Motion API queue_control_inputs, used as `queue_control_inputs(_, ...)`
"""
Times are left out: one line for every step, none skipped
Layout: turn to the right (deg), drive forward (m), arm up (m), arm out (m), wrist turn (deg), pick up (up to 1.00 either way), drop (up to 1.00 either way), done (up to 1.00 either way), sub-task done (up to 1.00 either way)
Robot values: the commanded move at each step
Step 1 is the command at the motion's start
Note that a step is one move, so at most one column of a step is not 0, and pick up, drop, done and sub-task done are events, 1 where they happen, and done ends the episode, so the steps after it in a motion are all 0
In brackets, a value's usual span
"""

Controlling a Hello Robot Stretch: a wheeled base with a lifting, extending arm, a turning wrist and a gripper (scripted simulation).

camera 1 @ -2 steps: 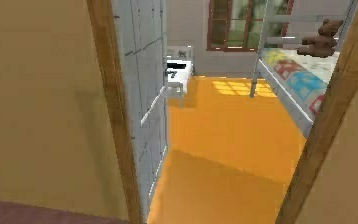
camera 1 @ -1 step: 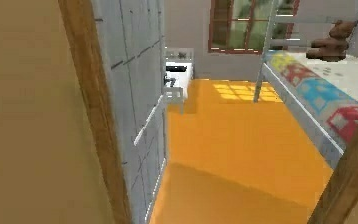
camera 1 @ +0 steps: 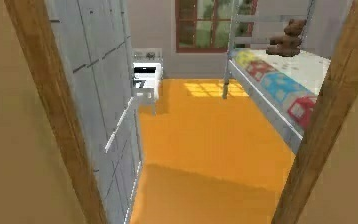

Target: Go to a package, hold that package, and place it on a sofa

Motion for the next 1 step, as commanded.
queue_control_inputs(0.0, 1.0, 0.0, 0.0, 0.0, 0.0, 0.0, 0.0, 0.0)
